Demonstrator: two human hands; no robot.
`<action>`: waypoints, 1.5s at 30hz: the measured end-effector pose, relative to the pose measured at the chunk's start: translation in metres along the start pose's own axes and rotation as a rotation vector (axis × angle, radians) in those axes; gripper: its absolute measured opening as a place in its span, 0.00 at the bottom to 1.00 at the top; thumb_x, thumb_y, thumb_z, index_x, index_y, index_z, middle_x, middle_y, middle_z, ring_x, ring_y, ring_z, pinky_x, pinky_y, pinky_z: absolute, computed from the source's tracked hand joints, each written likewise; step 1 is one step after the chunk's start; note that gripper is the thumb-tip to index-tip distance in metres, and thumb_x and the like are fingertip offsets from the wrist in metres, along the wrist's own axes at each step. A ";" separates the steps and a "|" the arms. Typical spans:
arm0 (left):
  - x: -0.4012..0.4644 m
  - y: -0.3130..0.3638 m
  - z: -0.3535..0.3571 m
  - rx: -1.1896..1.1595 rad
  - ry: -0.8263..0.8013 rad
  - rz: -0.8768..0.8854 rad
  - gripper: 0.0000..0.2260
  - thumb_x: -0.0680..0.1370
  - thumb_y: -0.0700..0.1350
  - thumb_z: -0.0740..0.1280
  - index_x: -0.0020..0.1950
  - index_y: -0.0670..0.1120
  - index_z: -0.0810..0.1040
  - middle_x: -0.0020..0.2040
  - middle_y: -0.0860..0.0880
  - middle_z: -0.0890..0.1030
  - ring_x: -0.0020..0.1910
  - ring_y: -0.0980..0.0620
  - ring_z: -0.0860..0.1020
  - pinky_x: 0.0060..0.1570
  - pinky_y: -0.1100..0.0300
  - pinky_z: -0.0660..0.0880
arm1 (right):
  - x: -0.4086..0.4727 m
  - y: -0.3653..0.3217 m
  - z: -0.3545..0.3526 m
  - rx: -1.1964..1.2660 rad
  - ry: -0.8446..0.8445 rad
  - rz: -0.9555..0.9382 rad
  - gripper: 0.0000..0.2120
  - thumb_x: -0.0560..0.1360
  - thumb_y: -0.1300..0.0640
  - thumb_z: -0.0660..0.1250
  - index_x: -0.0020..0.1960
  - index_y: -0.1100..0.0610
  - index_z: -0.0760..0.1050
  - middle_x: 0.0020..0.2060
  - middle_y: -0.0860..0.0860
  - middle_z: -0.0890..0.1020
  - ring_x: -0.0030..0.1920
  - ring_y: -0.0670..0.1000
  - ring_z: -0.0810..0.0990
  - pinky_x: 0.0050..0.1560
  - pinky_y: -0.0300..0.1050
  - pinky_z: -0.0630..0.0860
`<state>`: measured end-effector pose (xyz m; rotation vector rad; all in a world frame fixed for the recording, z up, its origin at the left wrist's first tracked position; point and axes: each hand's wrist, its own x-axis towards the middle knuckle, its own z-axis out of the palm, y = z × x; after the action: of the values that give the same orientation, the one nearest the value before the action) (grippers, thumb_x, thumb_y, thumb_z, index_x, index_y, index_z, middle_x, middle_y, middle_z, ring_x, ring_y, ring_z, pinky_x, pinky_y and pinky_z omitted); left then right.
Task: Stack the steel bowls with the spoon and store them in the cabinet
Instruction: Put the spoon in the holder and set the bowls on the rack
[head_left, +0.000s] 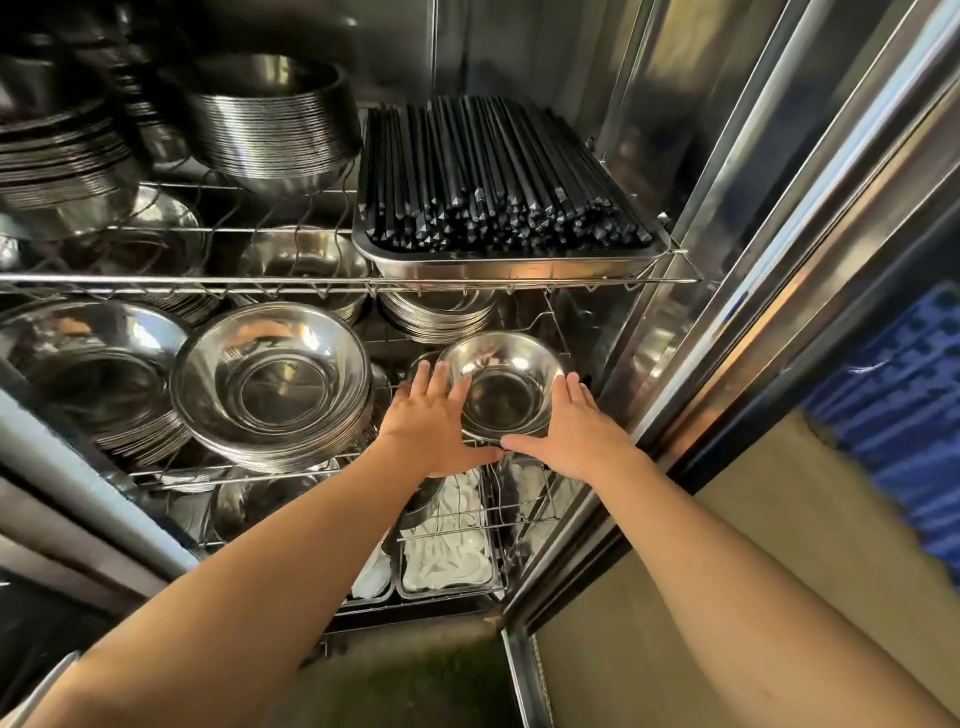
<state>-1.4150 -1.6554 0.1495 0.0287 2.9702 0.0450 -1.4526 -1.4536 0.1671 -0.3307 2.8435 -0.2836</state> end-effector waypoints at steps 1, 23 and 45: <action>0.000 -0.001 0.001 -0.005 -0.010 -0.005 0.57 0.65 0.81 0.53 0.82 0.49 0.38 0.83 0.42 0.41 0.80 0.39 0.39 0.78 0.40 0.50 | 0.001 0.000 0.001 -0.007 -0.006 0.001 0.64 0.66 0.22 0.64 0.82 0.57 0.36 0.83 0.56 0.40 0.82 0.55 0.43 0.77 0.59 0.56; -0.029 -0.020 0.020 -0.100 -0.018 -0.116 0.57 0.67 0.78 0.60 0.81 0.48 0.37 0.82 0.43 0.40 0.80 0.38 0.52 0.72 0.39 0.64 | -0.007 -0.025 0.008 -0.079 -0.067 -0.073 0.63 0.66 0.21 0.62 0.82 0.57 0.36 0.82 0.56 0.39 0.82 0.55 0.45 0.76 0.61 0.60; -0.052 -0.021 0.018 -0.175 0.054 -0.189 0.54 0.73 0.75 0.56 0.80 0.37 0.39 0.80 0.34 0.53 0.78 0.37 0.57 0.75 0.45 0.59 | -0.016 -0.041 0.014 -0.012 -0.079 -0.095 0.63 0.67 0.23 0.65 0.82 0.60 0.39 0.82 0.59 0.43 0.81 0.60 0.52 0.76 0.59 0.60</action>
<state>-1.3615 -1.6769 0.1400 -0.2793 2.9946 0.2847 -1.4257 -1.4907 0.1663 -0.4695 2.7571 -0.2656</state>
